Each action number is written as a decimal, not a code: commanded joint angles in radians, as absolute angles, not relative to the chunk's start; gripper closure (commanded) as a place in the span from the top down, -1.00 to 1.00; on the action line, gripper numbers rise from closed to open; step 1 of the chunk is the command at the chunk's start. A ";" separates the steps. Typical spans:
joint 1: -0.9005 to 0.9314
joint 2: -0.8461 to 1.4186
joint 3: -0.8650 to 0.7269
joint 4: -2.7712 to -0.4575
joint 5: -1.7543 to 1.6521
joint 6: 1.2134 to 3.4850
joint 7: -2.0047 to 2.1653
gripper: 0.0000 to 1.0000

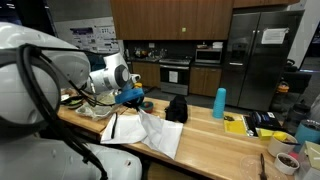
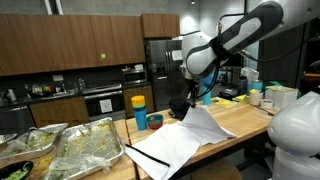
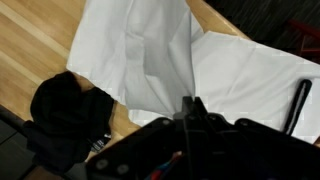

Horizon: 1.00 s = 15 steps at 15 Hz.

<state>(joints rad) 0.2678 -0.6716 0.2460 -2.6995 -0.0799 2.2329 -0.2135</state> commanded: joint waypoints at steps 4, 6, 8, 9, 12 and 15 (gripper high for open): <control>0.338 -0.672 0.307 -2.685 -0.120 2.191 -0.155 -0.99; 0.354 -0.662 0.323 -2.684 -0.118 2.179 -0.146 -0.99; 0.368 -0.654 0.342 -2.687 -0.121 2.166 -0.135 -0.99; 0.375 -0.649 0.355 -2.689 -0.123 2.164 -0.125 -0.99; 0.391 -0.625 0.394 -2.690 -0.130 2.159 -0.098 -0.99; 0.404 -0.588 0.437 -2.684 -0.145 2.161 -0.063 -0.99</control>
<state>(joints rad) 0.3842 -0.6314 0.4084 -2.7011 -0.1046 2.1734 -0.1193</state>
